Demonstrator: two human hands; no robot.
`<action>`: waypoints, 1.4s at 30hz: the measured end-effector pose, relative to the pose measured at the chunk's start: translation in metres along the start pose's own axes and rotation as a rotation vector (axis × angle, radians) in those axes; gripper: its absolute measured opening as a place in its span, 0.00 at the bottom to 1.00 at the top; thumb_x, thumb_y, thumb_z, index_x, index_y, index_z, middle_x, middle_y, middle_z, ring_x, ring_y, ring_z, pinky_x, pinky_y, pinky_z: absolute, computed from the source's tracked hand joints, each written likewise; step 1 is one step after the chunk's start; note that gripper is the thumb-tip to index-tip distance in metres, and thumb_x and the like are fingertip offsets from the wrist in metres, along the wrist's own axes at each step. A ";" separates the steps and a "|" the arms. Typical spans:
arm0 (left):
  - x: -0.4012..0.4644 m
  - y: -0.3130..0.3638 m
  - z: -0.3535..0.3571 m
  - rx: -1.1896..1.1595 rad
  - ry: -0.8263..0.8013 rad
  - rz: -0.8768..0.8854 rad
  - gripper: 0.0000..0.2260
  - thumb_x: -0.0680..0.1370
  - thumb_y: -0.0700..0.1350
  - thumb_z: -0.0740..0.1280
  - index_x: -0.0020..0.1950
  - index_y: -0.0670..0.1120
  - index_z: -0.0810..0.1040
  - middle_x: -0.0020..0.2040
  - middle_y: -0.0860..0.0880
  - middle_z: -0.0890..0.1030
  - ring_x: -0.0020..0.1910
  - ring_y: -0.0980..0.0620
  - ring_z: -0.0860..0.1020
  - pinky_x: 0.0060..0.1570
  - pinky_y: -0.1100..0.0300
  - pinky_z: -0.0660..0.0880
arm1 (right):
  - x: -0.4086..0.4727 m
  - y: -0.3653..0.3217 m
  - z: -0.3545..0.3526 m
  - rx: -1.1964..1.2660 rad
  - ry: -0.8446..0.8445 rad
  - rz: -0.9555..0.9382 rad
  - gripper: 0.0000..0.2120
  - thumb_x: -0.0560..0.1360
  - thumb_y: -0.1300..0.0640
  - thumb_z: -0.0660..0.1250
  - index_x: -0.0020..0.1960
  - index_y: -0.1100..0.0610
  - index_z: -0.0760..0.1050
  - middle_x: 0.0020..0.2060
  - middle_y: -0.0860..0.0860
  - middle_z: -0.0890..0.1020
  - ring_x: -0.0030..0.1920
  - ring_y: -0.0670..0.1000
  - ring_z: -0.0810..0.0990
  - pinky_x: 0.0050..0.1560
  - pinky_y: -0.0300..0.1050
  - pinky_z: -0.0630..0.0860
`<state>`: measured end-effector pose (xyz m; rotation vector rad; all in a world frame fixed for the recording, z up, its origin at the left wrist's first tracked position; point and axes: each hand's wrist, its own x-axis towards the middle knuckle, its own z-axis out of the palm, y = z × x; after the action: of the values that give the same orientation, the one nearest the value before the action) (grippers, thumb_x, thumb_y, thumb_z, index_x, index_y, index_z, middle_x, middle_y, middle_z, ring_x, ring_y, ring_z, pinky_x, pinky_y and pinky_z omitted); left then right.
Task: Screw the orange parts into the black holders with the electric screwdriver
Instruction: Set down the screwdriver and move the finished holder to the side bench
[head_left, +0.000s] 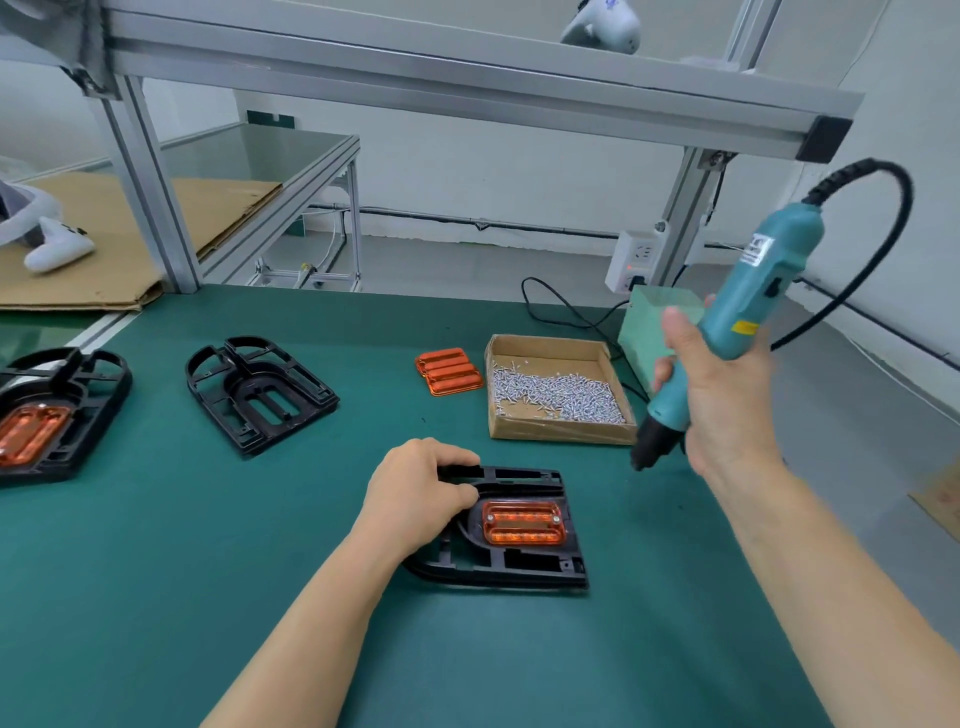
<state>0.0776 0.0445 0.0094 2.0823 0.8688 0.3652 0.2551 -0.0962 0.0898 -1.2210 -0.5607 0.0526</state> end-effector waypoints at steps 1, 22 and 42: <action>0.000 0.000 0.000 -0.003 0.001 0.001 0.15 0.71 0.42 0.71 0.56 0.54 0.82 0.53 0.55 0.80 0.51 0.54 0.77 0.56 0.53 0.76 | 0.006 -0.002 -0.009 -0.049 0.052 0.001 0.13 0.75 0.57 0.71 0.48 0.49 0.66 0.33 0.42 0.76 0.24 0.46 0.72 0.26 0.39 0.72; 0.001 -0.002 0.001 0.002 0.014 0.006 0.14 0.72 0.41 0.71 0.55 0.55 0.82 0.52 0.57 0.80 0.49 0.55 0.78 0.52 0.53 0.78 | -0.007 0.028 -0.109 -1.008 -0.170 0.421 0.25 0.77 0.47 0.67 0.68 0.51 0.60 0.43 0.52 0.79 0.35 0.54 0.81 0.31 0.48 0.78; 0.001 -0.003 0.001 0.001 0.010 0.008 0.14 0.72 0.41 0.70 0.56 0.54 0.82 0.53 0.56 0.80 0.50 0.53 0.79 0.52 0.52 0.78 | -0.007 0.059 -0.084 -1.792 -0.328 0.277 0.22 0.79 0.40 0.58 0.63 0.56 0.62 0.57 0.56 0.75 0.51 0.58 0.78 0.40 0.47 0.69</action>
<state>0.0779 0.0459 0.0066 2.0870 0.8675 0.3799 0.3002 -0.1509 0.0153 -3.0734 -0.6909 -0.0396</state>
